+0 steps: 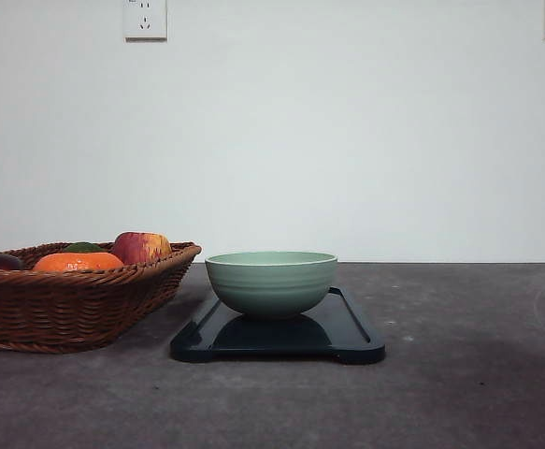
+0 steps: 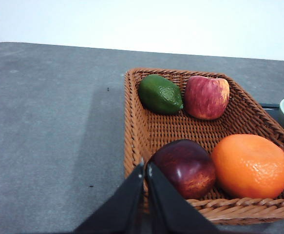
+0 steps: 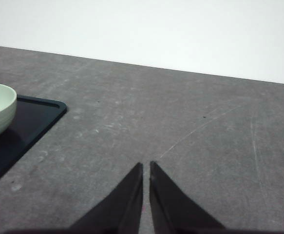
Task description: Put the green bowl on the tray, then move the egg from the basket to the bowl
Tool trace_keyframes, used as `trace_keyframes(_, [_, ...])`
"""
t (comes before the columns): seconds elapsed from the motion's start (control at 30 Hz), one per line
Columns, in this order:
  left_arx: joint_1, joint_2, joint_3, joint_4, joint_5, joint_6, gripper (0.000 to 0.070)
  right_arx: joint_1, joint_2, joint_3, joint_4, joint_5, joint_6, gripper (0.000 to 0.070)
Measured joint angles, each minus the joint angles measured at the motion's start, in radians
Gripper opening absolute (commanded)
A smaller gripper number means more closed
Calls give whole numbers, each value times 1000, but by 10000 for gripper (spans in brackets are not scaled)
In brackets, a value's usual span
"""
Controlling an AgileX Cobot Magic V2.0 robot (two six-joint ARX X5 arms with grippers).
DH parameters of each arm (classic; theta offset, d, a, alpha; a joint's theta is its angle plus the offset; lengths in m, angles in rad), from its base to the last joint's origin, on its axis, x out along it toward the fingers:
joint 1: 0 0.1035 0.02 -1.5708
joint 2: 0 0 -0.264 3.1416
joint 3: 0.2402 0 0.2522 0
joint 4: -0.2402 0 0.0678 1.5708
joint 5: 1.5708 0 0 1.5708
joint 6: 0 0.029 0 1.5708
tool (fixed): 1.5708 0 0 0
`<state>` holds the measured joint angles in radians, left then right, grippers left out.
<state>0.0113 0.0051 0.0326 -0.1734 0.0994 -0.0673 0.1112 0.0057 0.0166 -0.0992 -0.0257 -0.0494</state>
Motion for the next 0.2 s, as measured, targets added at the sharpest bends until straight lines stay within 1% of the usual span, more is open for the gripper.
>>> trace_keyframes(0.2, [0,0,0,0,0,0,0,0,0,0,0,0,0,18])
